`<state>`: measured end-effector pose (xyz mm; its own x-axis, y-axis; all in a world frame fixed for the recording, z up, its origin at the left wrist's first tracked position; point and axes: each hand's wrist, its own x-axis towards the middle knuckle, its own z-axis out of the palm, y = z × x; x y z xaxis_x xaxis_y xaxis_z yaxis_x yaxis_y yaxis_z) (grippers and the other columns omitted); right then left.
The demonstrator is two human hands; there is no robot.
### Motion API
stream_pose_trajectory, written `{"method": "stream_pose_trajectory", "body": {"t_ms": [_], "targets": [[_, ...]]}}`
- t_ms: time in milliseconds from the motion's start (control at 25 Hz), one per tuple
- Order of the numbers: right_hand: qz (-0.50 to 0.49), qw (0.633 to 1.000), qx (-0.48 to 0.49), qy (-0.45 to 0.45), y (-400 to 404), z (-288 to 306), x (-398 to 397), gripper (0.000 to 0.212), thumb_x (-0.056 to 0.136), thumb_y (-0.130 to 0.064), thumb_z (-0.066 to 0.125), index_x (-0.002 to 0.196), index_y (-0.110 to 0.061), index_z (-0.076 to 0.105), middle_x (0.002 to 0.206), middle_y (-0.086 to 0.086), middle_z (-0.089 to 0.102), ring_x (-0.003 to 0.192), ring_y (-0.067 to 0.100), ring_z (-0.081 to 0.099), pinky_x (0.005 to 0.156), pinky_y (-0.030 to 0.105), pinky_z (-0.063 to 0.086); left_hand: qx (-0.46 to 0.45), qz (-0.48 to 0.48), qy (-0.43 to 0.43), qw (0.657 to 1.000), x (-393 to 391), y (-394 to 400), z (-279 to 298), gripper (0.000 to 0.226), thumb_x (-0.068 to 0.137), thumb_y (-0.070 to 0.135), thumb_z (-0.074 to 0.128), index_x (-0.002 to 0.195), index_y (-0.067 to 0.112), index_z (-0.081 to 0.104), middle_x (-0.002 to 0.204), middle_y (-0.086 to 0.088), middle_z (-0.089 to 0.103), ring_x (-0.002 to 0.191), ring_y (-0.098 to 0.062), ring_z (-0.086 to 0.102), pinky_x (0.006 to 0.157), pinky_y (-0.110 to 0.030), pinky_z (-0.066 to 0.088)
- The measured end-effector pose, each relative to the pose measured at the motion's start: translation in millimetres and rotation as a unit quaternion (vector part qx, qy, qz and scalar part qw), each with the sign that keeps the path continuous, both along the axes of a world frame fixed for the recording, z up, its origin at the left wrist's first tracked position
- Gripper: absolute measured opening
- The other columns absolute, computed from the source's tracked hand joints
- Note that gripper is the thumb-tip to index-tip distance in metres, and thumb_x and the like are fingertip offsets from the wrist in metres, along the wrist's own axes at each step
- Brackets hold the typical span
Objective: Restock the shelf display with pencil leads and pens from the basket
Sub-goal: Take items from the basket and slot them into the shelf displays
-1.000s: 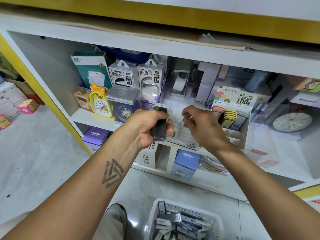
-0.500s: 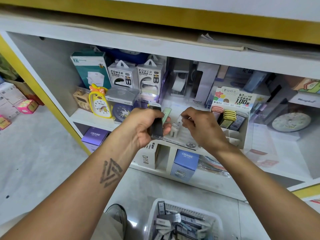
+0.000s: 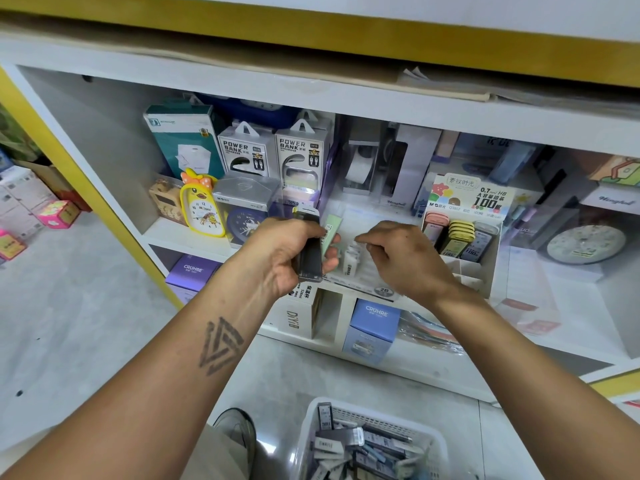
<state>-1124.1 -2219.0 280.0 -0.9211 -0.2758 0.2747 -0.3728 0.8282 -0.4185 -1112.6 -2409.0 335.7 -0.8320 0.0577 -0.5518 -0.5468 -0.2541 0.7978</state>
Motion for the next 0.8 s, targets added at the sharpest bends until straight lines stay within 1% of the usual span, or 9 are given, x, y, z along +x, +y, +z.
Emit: {"method": "stream_pose_trajectory", "body": {"t_ms": [80, 160, 240, 320, 400, 480, 640, 720, 800], "targets": [[-0.037, 0.984, -0.166, -0.058, -7, 12, 1, 0.023, 0.098, -0.017, 0.059, 0.117, -0.019, 0.073, 0.099, -0.001, 0.074, 0.083, 0.016, 0.069, 0.077, 0.026, 0.052, -0.003, -0.023, 0.003, 1.0, 1, 2, -1, 0.016, 0.095, 0.001, 0.054, 0.107, -0.004, 0.064, 0.082, -0.017, 0.071, 0.063, -0.024, 0.064, 0.049, -0.03, 0.058], [-0.024, 0.926, -0.339, -0.161, -15, 24, 3, 0.019, 0.096, -0.023, 0.066, 0.112, -0.018, 0.073, 0.085, 0.001, 0.075, 0.068, 0.015, 0.068, 0.061, 0.025, 0.05, -0.012, -0.045, 0.014, 0.999, 2, 4, -2, 0.015, 0.094, 0.0, 0.056, 0.105, -0.003, 0.066, 0.082, -0.018, 0.072, 0.066, -0.026, 0.067, 0.051, -0.032, 0.059], [-0.004, 0.901, -0.387, -0.196, -19, 29, 6, 0.016, 0.091, -0.018, 0.072, 0.105, -0.011, 0.073, 0.08, 0.011, 0.074, 0.063, 0.019, 0.065, 0.055, 0.023, 0.049, -0.013, -0.057, 0.02, 0.998, 3, 5, -2, 0.013, 0.092, -0.002, 0.058, 0.102, -0.005, 0.065, 0.084, -0.023, 0.073, 0.07, -0.031, 0.07, 0.054, -0.036, 0.06], [-0.014, 0.881, -0.426, -0.205, -18, 31, 8, 0.013, 0.087, -0.004, 0.074, 0.099, -0.002, 0.072, 0.079, 0.017, 0.073, 0.064, 0.021, 0.067, 0.057, 0.023, 0.052, -0.013, -0.043, 0.019, 0.999, 2, 4, -2, 0.012, 0.091, -0.003, 0.059, 0.102, -0.005, 0.062, 0.085, -0.026, 0.072, 0.069, -0.033, 0.072, 0.054, -0.04, 0.06], [-0.033, 0.851, -0.48, -0.211, -13, 32, 7, 0.012, 0.086, 0.003, 0.071, 0.097, 0.005, 0.069, 0.078, 0.018, 0.072, 0.064, 0.023, 0.07, 0.061, 0.024, 0.057, -0.031, -0.012, 0.016, 0.999, -2, 1, -5, 0.018, 0.091, -0.004, 0.058, 0.109, -0.004, 0.059, 0.085, -0.025, 0.069, 0.069, -0.034, 0.071, 0.051, -0.041, 0.059], [-0.027, 0.84, -0.5, -0.208, -8, 34, 7, 0.013, 0.086, 0.005, 0.07, 0.098, 0.008, 0.067, 0.08, 0.017, 0.071, 0.068, 0.027, 0.072, 0.066, 0.028, 0.06, -0.046, 0.01, 0.007, 0.999, -4, -2, -6, 0.018, 0.092, -0.002, 0.057, 0.11, -0.002, 0.059, 0.084, -0.024, 0.067, 0.067, -0.034, 0.07, 0.047, -0.037, 0.058], [0.051, 0.851, -0.477, -0.213, -3, 38, 11, 0.015, 0.081, 0.003, 0.074, 0.096, 0.006, 0.07, 0.093, 0.019, 0.074, 0.087, 0.036, 0.073, 0.086, 0.038, 0.06, -0.028, 0.04, 0.017, 0.999, -3, -3, -3, 0.006, 0.091, -0.001, 0.061, 0.095, -0.002, 0.058, 0.066, -0.02, 0.063, 0.043, -0.022, 0.059, 0.037, -0.021, 0.045], [0.075, 0.857, -0.458, -0.224, -1, 40, 13, 0.019, 0.077, -0.006, 0.077, 0.093, 0.004, 0.073, 0.096, 0.019, 0.074, 0.089, 0.033, 0.072, 0.088, 0.04, 0.059, -0.021, 0.061, 0.047, 0.997, -4, -4, -4, 0.013, 0.086, -0.008, 0.066, 0.091, -0.003, 0.055, 0.054, -0.016, 0.061, 0.039, -0.018, 0.056, 0.036, -0.02, 0.043], [0.083, 0.872, -0.425, -0.231, -2, 41, 13, 0.021, 0.075, -0.007, 0.08, 0.093, 0.002, 0.072, 0.094, 0.018, 0.074, 0.087, 0.028, 0.071, 0.086, 0.038, 0.059, -0.031, 0.058, 0.078, 0.995, -4, -5, -3, 0.021, 0.081, -0.01, 0.071, 0.092, 0.0, 0.055, 0.051, -0.011, 0.063, 0.038, -0.017, 0.056, 0.036, -0.019, 0.043]]}}
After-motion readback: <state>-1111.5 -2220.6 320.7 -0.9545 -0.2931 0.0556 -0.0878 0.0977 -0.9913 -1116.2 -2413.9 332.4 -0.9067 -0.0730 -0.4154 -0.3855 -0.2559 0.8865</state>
